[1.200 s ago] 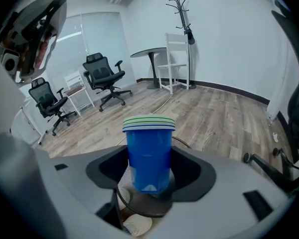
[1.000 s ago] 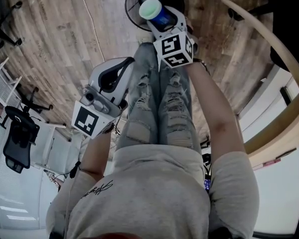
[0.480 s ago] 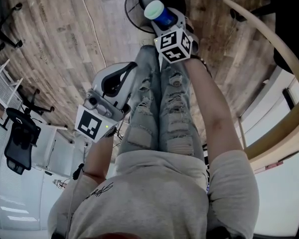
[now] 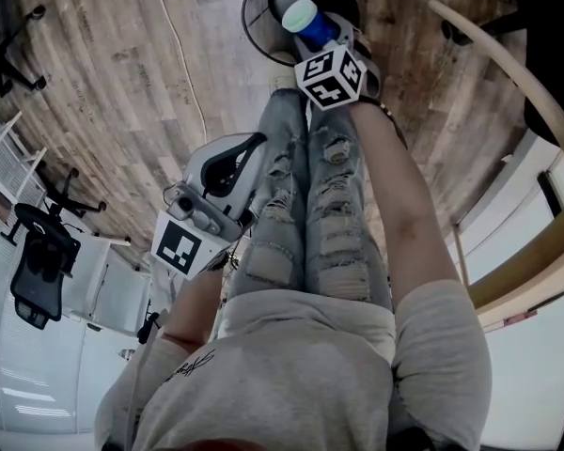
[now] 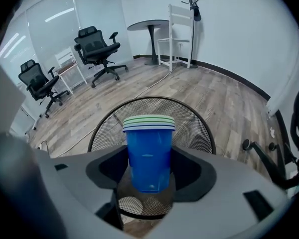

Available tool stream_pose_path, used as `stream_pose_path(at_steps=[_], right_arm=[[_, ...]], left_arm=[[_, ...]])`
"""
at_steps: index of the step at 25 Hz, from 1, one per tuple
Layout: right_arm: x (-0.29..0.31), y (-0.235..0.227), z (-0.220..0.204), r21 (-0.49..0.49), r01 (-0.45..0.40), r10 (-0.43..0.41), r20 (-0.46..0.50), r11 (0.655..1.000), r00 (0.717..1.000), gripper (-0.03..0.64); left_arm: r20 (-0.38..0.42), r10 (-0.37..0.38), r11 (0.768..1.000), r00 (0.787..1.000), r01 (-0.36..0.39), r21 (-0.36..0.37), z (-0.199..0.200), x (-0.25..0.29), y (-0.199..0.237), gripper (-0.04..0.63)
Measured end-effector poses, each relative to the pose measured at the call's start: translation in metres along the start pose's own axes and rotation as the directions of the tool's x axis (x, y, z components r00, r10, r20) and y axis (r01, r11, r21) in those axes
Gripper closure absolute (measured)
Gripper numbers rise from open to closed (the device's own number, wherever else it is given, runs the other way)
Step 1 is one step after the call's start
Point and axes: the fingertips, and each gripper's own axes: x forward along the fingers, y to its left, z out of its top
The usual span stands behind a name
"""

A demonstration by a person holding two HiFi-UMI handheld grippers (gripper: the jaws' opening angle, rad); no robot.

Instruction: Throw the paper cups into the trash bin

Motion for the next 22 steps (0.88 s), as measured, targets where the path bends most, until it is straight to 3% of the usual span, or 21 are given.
stream_pose_path(at_steps=[22], right_arm=[[0.029, 0.003, -0.013, 0.032, 0.012, -0.009, -0.094, 0.999, 0.996, 0.348]], left_arm=[[-0.013, 0.044, 0.999, 0.999, -0.044, 0.003, -0.011, -0.014, 0.02, 0.592]])
